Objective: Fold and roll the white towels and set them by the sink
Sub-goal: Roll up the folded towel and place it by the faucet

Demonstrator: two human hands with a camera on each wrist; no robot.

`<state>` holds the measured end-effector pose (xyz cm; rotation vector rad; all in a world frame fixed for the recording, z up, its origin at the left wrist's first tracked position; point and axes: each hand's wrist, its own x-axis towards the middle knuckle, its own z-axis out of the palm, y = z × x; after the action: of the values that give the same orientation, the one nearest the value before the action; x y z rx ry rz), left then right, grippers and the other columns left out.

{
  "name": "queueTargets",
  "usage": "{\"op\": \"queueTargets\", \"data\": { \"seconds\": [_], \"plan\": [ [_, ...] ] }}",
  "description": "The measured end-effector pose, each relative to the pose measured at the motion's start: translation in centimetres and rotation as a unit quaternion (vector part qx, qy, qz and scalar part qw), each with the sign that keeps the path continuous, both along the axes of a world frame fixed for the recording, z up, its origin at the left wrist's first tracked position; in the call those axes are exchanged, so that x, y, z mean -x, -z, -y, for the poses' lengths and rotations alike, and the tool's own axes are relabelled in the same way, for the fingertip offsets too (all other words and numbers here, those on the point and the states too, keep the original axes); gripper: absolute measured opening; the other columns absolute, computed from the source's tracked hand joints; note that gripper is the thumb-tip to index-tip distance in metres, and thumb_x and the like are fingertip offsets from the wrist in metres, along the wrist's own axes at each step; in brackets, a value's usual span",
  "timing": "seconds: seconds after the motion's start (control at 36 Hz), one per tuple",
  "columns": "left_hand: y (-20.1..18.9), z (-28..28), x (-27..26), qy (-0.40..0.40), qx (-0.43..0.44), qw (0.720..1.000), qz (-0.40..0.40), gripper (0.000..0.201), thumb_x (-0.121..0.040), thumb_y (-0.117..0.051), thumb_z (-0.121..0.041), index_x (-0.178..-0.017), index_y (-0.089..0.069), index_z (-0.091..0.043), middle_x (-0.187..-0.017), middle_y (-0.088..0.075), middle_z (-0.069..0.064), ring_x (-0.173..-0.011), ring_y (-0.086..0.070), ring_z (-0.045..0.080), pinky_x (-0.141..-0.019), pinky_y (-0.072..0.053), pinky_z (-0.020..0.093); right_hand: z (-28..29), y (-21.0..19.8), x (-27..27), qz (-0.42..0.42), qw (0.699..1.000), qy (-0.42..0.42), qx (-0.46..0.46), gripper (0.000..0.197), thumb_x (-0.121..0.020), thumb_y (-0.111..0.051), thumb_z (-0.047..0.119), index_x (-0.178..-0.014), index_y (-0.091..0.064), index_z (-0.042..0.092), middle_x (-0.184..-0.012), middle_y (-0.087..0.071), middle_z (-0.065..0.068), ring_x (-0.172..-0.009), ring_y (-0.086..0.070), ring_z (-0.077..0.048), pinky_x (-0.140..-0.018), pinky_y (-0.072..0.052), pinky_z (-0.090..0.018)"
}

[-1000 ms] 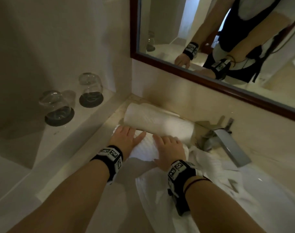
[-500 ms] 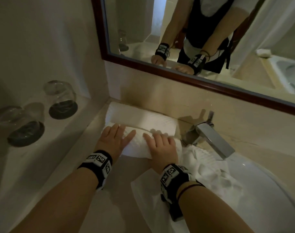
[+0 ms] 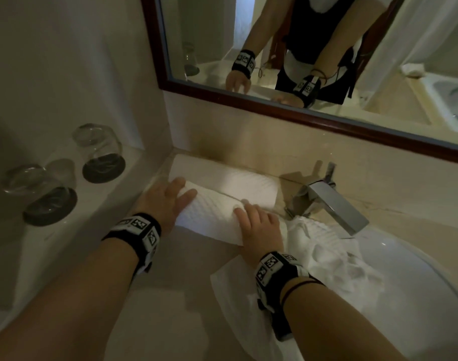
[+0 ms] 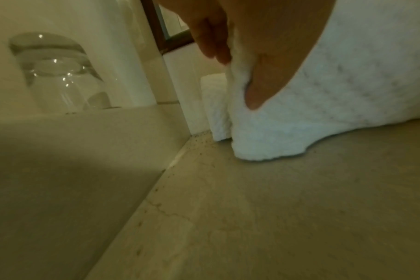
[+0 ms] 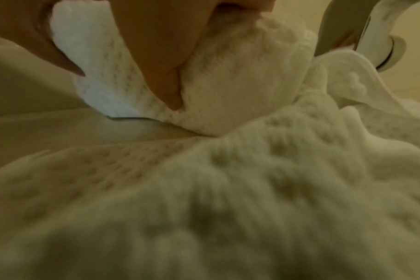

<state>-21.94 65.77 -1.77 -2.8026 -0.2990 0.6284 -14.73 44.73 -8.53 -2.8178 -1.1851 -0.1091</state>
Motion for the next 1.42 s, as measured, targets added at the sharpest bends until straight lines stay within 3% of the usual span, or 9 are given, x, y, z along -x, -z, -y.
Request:
{"op": "queueTargets", "data": {
  "seconds": [0.14,0.31,0.39,0.58,0.81,0.92,1.03,1.31,1.42],
  "plan": [
    [0.6,0.0,1.0,-0.003,-0.058,0.998,-0.029,0.068,-0.100,-0.033,-0.028,-0.149,0.013,-0.025,-0.156,0.016,0.009,-0.144,-0.001,0.029,-0.118,-0.003,0.035,-0.9,0.9,0.3,0.049,0.996,-0.025,-0.071,0.055,-0.059,-0.054,0.024,-0.112,-0.043,0.023,-0.110,-0.045,-0.002,-0.103,-0.054,-0.025,-0.088,-0.034,-0.040],
    [1.1,-0.3,2.9,0.027,-0.049,0.997,-0.045,0.087,-0.085,-0.042,-0.061,-0.150,0.000,-0.021,-0.155,0.005,0.008,-0.144,0.003,0.029,-0.111,0.016,0.041,-1.7,0.1,0.9,-0.020,0.998,-0.055,0.019,0.087,-0.039,-0.075,0.032,-0.114,-0.031,0.028,-0.113,-0.051,-0.008,-0.109,-0.033,-0.026,-0.092,-0.021,-0.042],
    [0.3,0.2,1.3,0.063,-0.001,0.997,-0.050,0.093,-0.080,-0.052,-0.063,-0.149,-0.002,-0.029,-0.155,0.003,0.003,-0.144,-0.001,0.027,-0.118,0.001,0.039,-2.1,-0.5,0.9,-0.031,0.996,-0.058,0.068,0.073,-0.064,-0.067,0.028,-0.117,-0.016,0.028,-0.126,-0.038,-0.009,-0.119,-0.032,-0.029,-0.096,-0.015,-0.042],
    [1.0,0.6,-0.4,0.096,-0.004,0.995,-0.027,0.090,-0.083,-0.061,-0.039,-0.149,0.000,-0.029,-0.152,-0.009,0.003,-0.139,-0.016,0.024,-0.115,-0.010,0.034,-3.6,0.4,1.4,0.071,0.997,-0.042,0.011,0.067,-0.042,-0.074,0.035,-0.099,-0.041,0.026,-0.087,-0.059,-0.003,-0.084,-0.045,-0.024,-0.077,-0.028,-0.039],
    [0.3,3.4,-0.5,0.015,0.036,0.999,0.017,0.096,-0.072,-0.050,-0.072,-0.147,-0.006,-0.030,-0.152,-0.013,0.002,-0.139,-0.016,0.023,-0.113,-0.010,0.037,0.1,-1.2,1.8,-0.039,0.994,-0.044,-0.087,0.066,-0.060,-0.064,0.053,-0.118,-0.048,0.026,-0.115,-0.058,-0.008,-0.106,-0.057,-0.030,-0.094,-0.031,-0.039],
    [-0.7,6.4,-1.0,0.041,0.066,0.996,0.046,0.095,-0.073,-0.053,-0.071,-0.147,-0.008,-0.032,-0.155,-0.008,0.002,-0.142,-0.011,0.024,-0.114,-0.008,0.041,6.0,-2.8,1.3,-0.131,0.986,0.099,0.025,0.098,-0.068,-0.068,0.060,-0.146,-0.016,0.032,-0.154,-0.014,-0.005,-0.141,-0.018,-0.026,-0.112,-0.016,-0.044],
    [-1.1,9.8,-1.4,0.074,0.071,0.992,0.075,0.084,-0.079,-0.055,-0.061,-0.146,-0.014,-0.034,-0.155,-0.009,-0.001,-0.142,-0.011,0.023,-0.114,-0.007,0.041,10.1,-1.4,1.6,-0.333,0.912,0.235,0.043,0.115,-0.067,-0.071,0.060,-0.146,0.010,0.038,-0.152,-0.016,-0.006,-0.135,-0.032,-0.029,-0.109,-0.033,-0.044],
    [-0.1,13.3,-1.2,0.091,0.025,0.993,0.067,0.055,-0.085,-0.058,-0.025,-0.134,-0.033,-0.028,-0.136,-0.035,0.000,-0.124,-0.037,0.023,-0.100,-0.031,0.036,9.2,-1.2,2.7,-0.419,0.867,0.266,-0.035,0.042,-0.085,-0.061,0.026,-0.121,-0.043,0.015,-0.123,-0.050,-0.008,-0.110,-0.053,-0.029,-0.097,-0.045,-0.039],
    [0.1,13.8,-1.3,0.089,0.003,0.995,0.036,0.066,-0.083,-0.061,-0.017,-0.140,-0.026,-0.024,-0.139,-0.031,0.003,-0.124,-0.037,0.025,-0.094,-0.038,0.035,11.2,-2.9,2.0,-0.389,0.892,0.229,0.029,0.050,-0.090,-0.059,0.026,-0.133,-0.040,0.012,-0.135,-0.046,-0.008,-0.125,-0.045,-0.028,-0.101,-0.037,-0.032]
  ]
}}
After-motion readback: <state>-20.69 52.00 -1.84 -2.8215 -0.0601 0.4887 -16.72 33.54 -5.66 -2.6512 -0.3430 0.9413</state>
